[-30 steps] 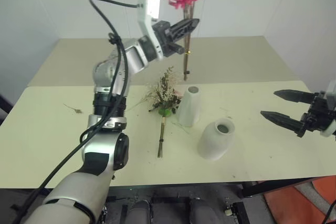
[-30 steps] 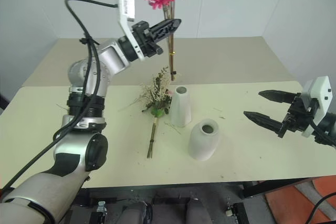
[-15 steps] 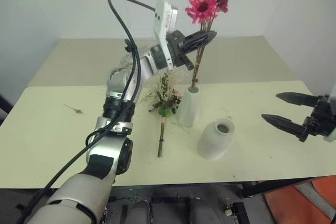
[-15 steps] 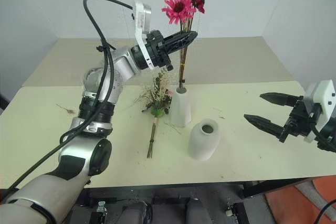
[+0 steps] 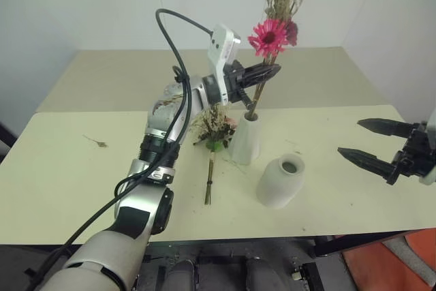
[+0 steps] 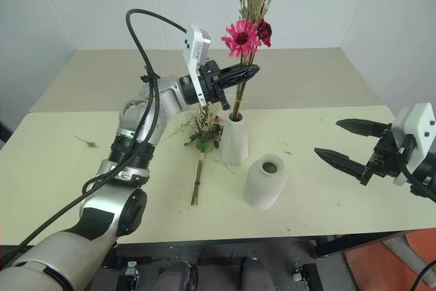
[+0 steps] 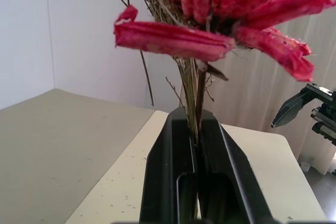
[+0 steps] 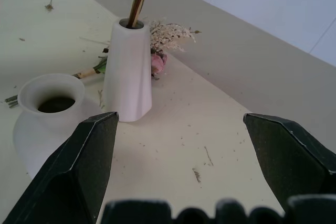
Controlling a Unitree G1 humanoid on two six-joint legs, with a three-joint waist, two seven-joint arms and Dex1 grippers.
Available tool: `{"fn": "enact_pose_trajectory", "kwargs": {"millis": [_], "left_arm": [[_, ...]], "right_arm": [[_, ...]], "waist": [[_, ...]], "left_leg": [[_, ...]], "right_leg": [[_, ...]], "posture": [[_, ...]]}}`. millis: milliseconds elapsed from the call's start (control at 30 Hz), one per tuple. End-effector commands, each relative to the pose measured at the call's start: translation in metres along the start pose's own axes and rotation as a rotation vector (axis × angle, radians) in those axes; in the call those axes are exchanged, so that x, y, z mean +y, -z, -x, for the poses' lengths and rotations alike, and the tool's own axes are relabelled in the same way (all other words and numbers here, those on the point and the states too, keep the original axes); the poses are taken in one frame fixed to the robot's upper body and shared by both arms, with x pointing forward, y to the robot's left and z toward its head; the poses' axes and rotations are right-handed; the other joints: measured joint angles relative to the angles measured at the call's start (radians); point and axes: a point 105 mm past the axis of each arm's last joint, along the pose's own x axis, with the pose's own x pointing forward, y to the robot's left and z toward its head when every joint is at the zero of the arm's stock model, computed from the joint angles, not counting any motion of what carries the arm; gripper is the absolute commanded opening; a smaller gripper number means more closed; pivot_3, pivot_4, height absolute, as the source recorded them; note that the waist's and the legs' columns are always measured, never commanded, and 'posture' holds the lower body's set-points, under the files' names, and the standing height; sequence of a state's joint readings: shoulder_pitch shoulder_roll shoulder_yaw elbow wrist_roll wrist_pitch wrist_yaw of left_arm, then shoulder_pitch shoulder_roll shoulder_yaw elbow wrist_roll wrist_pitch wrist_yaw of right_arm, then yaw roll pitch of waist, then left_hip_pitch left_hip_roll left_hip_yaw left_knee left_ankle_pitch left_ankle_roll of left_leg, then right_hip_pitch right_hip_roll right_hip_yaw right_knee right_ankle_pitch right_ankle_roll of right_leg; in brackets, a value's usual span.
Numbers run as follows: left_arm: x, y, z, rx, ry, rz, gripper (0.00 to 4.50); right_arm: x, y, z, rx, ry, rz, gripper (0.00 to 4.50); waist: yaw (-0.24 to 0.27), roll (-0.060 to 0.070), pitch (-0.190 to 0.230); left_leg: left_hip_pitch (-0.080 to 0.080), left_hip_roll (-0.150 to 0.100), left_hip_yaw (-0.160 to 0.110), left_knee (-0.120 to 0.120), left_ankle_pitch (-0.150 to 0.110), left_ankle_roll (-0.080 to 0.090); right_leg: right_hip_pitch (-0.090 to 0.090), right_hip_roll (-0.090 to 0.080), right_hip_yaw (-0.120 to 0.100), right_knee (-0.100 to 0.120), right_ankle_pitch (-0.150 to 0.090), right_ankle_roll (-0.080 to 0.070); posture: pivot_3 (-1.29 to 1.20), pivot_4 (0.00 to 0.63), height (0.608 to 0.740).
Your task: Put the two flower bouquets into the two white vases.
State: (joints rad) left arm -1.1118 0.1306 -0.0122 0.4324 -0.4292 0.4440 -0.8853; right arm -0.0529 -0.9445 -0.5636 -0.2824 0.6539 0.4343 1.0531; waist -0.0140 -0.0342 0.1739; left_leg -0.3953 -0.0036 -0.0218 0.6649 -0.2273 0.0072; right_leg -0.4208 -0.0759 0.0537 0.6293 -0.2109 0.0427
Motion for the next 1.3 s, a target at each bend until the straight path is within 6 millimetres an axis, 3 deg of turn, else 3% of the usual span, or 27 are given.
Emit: {"fn": "enact_pose_trajectory", "kwargs": {"millis": [33,200,467,633,833,1067,1300], "left_arm": [[-0.005,0.002,0.001,0.018,0.02,-0.03,0.52],[-0.007,0.007,0.012,0.041,0.001,-0.027,1.92],[-0.003,0.02,0.072,0.194,-0.14,-0.044,4.41],[0.006,0.027,0.105,0.337,-0.287,0.009,4.49],[0.015,0.061,0.132,0.705,-0.484,0.189,4.49],[-0.001,0.105,0.131,0.956,-0.543,0.382,4.49],[-0.005,0.134,0.118,1.051,-0.591,0.368,4.49]], "right_arm": [[0.0,-0.01,0.004,-0.037,0.02,0.022,4.5],[0.001,-0.008,0.003,-0.033,0.018,0.019,4.5],[0.001,-0.003,0.002,-0.017,0.013,0.017,4.5],[0.0,-0.001,-0.001,-0.011,-0.006,0.017,4.5],[-0.002,0.0,-0.01,-0.004,-0.063,0.03,4.5],[-0.005,-0.003,-0.018,-0.006,-0.122,0.054,4.5],[-0.002,-0.008,-0.021,-0.019,-0.14,0.066,4.5]], "waist": [[0.0,0.0,0.0],[-0.001,0.0,0.0],[-0.003,0.001,0.0],[0.0,0.001,0.0],[0.0,0.0,0.0],[0.0,0.0,0.0],[-0.002,0.0,0.0]], "left_leg": [[0.0,0.0,0.0,0.0,0.0,0.0],[0.0,0.0,0.0,0.0,0.0,0.0],[0.001,0.001,0.0,0.0,0.0,0.0],[0.001,0.001,0.0,0.0,0.0,0.0],[0.002,0.001,0.0,0.0,0.0,0.0],[0.002,0.0,-0.001,0.0,0.0,0.0],[0.001,0.0,-0.001,0.0,0.0,0.0]], "right_leg": [[0.0,0.0,0.0,0.0,0.0,0.0],[0.0,0.0,0.0,0.0,0.0,0.0],[0.0,0.0,0.001,0.001,0.0,0.0],[0.0,0.0,0.001,0.001,0.0,0.0],[0.001,0.001,0.0,0.001,0.0,0.0],[0.001,0.0,0.0,0.001,0.0,0.001],[0.0,0.0,0.0,0.001,0.0,0.0]], "posture": [[0.0,0.15,0.74],[0.0,0.15,0.74],[0.0,0.15,0.74],[0.0,0.15,0.74],[0.0,0.15,0.74],[0.0,0.15,0.74],[0.0,0.15,0.74]]}}
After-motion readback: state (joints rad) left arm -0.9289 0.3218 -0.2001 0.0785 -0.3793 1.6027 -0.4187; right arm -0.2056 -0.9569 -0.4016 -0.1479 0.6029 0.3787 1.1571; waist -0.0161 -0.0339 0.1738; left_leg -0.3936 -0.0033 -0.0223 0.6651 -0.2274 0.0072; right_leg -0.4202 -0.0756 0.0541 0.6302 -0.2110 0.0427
